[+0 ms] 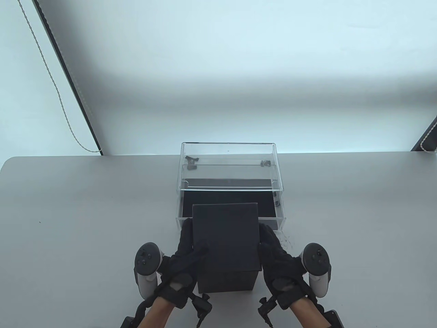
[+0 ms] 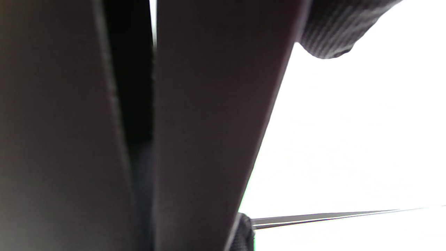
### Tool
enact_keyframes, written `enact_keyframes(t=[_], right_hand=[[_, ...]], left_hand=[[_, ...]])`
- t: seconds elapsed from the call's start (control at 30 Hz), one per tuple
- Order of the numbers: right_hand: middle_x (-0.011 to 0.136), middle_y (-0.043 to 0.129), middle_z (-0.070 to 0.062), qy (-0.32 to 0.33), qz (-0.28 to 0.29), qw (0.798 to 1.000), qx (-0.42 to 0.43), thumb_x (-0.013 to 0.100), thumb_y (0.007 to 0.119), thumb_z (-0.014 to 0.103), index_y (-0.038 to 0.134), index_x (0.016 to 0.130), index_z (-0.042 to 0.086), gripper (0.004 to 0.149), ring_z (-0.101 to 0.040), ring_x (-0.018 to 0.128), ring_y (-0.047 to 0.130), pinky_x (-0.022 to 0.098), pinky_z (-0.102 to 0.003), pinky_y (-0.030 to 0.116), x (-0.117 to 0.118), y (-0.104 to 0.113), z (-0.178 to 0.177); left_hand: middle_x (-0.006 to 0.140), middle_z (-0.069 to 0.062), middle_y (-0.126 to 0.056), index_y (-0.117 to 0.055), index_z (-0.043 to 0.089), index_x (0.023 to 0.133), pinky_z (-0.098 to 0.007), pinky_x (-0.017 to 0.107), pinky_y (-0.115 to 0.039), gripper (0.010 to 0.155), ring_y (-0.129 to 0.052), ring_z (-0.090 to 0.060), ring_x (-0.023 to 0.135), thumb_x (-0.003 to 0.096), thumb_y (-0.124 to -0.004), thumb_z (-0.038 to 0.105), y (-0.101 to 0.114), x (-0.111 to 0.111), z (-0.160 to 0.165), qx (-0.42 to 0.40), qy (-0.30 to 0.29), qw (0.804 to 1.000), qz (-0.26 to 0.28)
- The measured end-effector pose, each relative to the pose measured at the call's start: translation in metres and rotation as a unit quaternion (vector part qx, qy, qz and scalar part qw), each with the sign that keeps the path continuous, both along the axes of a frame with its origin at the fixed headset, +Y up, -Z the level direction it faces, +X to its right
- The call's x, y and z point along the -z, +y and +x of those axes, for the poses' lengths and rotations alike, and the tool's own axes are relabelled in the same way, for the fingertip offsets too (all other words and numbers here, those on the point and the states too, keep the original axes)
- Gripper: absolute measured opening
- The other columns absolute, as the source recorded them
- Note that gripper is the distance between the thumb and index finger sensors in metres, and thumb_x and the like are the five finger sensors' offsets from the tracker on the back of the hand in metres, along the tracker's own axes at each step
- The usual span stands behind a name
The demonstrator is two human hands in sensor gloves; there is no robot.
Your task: Pour number blocks into a drawer
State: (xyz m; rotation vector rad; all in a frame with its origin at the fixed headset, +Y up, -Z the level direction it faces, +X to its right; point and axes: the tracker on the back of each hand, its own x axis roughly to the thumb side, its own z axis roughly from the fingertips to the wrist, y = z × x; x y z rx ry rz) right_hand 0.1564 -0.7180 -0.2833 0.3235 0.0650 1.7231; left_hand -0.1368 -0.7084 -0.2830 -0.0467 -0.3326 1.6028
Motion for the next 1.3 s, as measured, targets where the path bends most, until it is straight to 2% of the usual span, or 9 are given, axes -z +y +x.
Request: enact_keyframes(t=[0.1,0.2,0.3,0.4,0.53,0.7,0.9,1.07,1.3], right_hand=[[0.111,0.024,-0.024,-0.001,0.029,0.999,-0.031,0.045,0.058,0.055,0.043,0.105,0.025,0.070,-0.057,0.097,0.030,0.067,-0.073,0.025,-0.002,0.006,-0.001],[0.111,0.024,-0.023,0.001,0.048,0.998,-0.047,0.045,0.059,0.055,0.044,0.105,0.026,0.068,-0.057,0.098,0.029,0.067,-0.073,0.024,-0.004,0.009,-0.002],[0.112,0.023,-0.023,0.010,0.064,0.996,-0.066,0.045,0.060,0.056,0.044,0.105,0.027,0.069,-0.056,0.098,0.028,0.068,-0.073,0.024,-0.004,0.010,-0.005],[0.112,0.022,-0.022,0.020,0.073,0.994,-0.078,0.045,0.060,0.056,0.044,0.106,0.029,0.068,-0.056,0.098,0.027,0.068,-0.073,0.023,-0.005,0.010,-0.007],[0.112,0.021,-0.022,0.018,0.081,0.992,-0.093,0.045,0.060,0.057,0.043,0.106,0.028,0.070,-0.056,0.099,0.027,0.068,-0.073,0.023,-0.005,0.010,-0.007],[0.112,0.021,-0.022,0.011,0.081,0.992,-0.096,0.045,0.061,0.057,0.044,0.106,0.025,0.071,-0.056,0.099,0.028,0.068,-0.073,0.023,-0.003,0.009,-0.002],[0.113,0.022,-0.022,0.009,0.079,0.992,-0.099,0.045,0.061,0.056,0.043,0.107,0.024,0.072,-0.056,0.099,0.028,0.068,-0.073,0.023,-0.004,0.009,-0.002],[0.112,0.022,-0.022,0.007,0.082,0.991,-0.102,0.046,0.061,0.056,0.043,0.106,0.022,0.073,-0.055,0.099,0.029,0.068,-0.073,0.023,-0.003,0.009,-0.001],[0.112,0.023,-0.022,0.006,0.082,0.991,-0.110,0.046,0.062,0.056,0.042,0.106,0.019,0.074,-0.056,0.099,0.030,0.068,-0.074,0.023,-0.003,0.009,0.000]], left_hand=[[0.120,-0.009,-0.040,-0.017,0.021,0.106,-0.068,0.068,-0.004,0.090,-0.015,-0.032,0.110,0.0465,-0.072,0.059,0.012,-0.002,-0.004,-0.025,0.015,0.999,0.041],[0.106,-0.003,-0.074,-0.026,0.019,0.106,-0.067,0.069,-0.009,0.087,-0.036,-0.030,0.111,0.0457,-0.076,0.057,0.020,-0.004,-0.008,-0.038,0.023,0.996,0.074],[0.090,0.004,-0.090,-0.034,0.019,0.106,-0.066,0.073,-0.020,0.083,-0.053,-0.028,0.109,0.0451,-0.079,0.054,0.024,-0.005,-0.011,-0.092,0.014,0.992,0.087],[0.085,-0.001,-0.093,-0.039,0.019,0.106,-0.066,0.075,-0.028,0.081,-0.062,-0.029,0.106,0.0446,-0.082,0.050,0.026,-0.005,-0.014,-0.144,0.008,0.986,0.079],[0.083,0.000,-0.094,-0.039,0.019,0.106,-0.067,0.076,-0.035,0.080,-0.067,-0.029,0.104,0.0451,-0.081,0.050,0.027,-0.003,-0.026,-0.161,0.023,0.984,0.079],[0.083,0.000,-0.095,-0.042,0.019,0.105,-0.067,0.075,-0.039,0.078,-0.073,-0.030,0.101,0.0452,-0.080,0.052,0.029,0.001,-0.053,-0.179,0.076,0.977,0.083],[0.081,0.002,-0.096,-0.048,0.018,0.102,-0.067,0.073,-0.052,0.074,-0.088,-0.031,0.091,0.0456,-0.079,0.054,0.033,0.002,-0.091,-0.177,0.148,0.968,0.100],[0.083,0.002,-0.095,-0.049,0.020,0.103,-0.067,0.073,-0.055,0.073,-0.090,-0.032,0.089,0.0455,-0.080,0.053,0.035,0.000,-0.121,-0.145,0.213,0.960,0.111],[0.091,-0.002,-0.092,-0.050,0.022,0.103,-0.064,0.070,-0.064,0.073,-0.098,-0.036,0.081,0.0438,-0.084,0.047,0.031,-0.004,-0.139,-0.015,0.293,0.951,0.097]])
